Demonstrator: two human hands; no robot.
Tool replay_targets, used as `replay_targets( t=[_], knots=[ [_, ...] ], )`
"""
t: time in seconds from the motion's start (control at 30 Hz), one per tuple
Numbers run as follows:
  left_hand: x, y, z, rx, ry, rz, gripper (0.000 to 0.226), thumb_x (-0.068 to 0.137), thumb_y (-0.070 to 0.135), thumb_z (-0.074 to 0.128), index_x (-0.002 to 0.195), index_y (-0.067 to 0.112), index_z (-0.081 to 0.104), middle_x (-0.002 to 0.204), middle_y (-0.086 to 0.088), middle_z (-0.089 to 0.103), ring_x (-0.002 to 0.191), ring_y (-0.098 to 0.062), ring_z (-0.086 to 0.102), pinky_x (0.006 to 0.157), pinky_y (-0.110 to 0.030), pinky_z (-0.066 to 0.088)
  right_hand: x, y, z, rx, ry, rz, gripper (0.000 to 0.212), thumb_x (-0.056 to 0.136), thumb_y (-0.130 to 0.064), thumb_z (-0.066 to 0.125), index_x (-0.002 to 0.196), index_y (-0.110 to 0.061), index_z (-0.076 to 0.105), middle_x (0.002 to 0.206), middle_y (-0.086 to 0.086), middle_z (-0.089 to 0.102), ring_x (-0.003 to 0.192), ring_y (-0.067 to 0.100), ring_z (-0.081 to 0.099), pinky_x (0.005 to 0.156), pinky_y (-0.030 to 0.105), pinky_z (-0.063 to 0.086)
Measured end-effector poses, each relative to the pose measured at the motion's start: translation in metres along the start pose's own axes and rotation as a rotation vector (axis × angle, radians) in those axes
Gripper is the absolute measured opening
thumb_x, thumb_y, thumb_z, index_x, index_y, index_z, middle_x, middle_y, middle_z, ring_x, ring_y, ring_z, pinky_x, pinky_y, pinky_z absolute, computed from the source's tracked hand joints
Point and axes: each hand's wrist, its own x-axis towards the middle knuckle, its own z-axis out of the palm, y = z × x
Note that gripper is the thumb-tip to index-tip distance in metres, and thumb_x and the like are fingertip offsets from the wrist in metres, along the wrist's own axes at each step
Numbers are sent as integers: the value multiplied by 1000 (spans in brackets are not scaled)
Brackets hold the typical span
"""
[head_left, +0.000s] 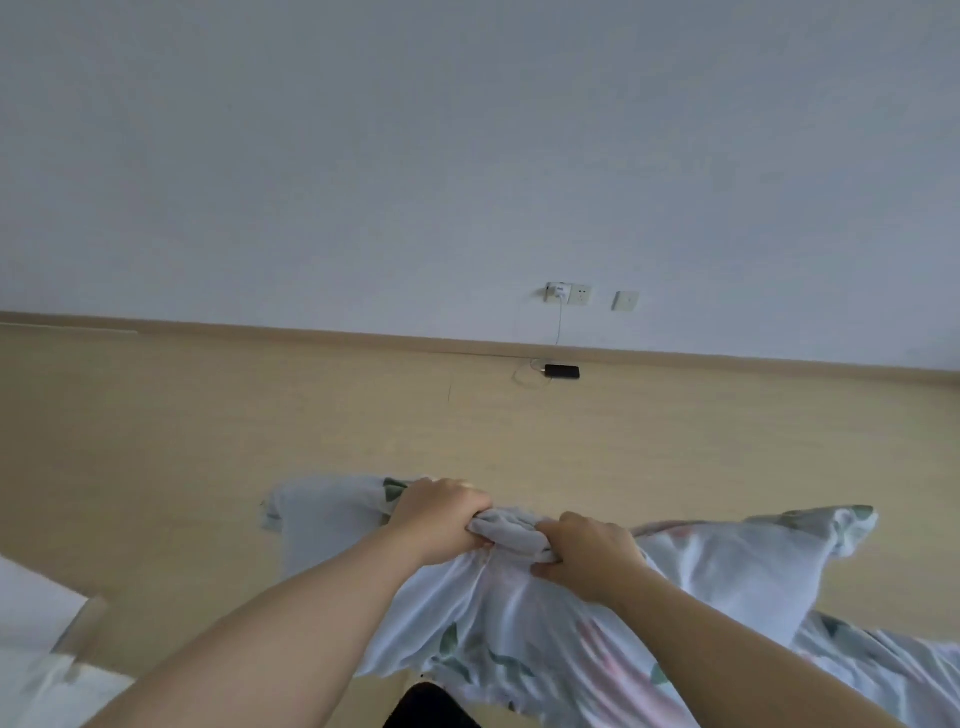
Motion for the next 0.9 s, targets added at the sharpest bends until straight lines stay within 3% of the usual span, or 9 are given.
replay_targets(
  t=[0.3,0.5,0.6,0.77,0.9],
  knots=[
    [159,-52,-36,16,-42,122,22,85,37,48,83,19,60,100,-8,64,95,-30,58,82,-38,43,114,55,-54,124,-2,206,40,89,-44,49,123,-24,49,126,8,55,116,28,55,88,36,44],
    [261,-50,-53,45,-60,250,16,86,31,48,75,21,54,100,-7,63,95,-29,56,78,-35,37,161,108,-71,248,56,340,37,89,-44,49,121,-25,50,124,7,57,113,28,56,85,34,44],
    [314,-30,-53,64,-85,319,18,86,31,48,69,25,46,98,-6,63,94,-29,56,79,-37,38,173,151,-76,297,70,403,37,89,-44,49,121,-25,50,123,7,58,112,29,57,85,35,45],
    [415,28,-54,119,-154,406,17,87,31,48,85,19,60,102,-5,62,97,-29,56,76,-33,34,189,247,-86,374,62,485,39,88,-43,51,123,-25,51,125,8,57,114,28,56,88,35,45],
    [498,93,-53,138,-201,466,17,85,31,50,86,18,61,101,-4,64,96,-28,57,76,-34,33,189,340,-98,462,53,557,38,86,-42,51,119,-24,52,125,7,58,114,27,56,86,34,44]
  ],
)
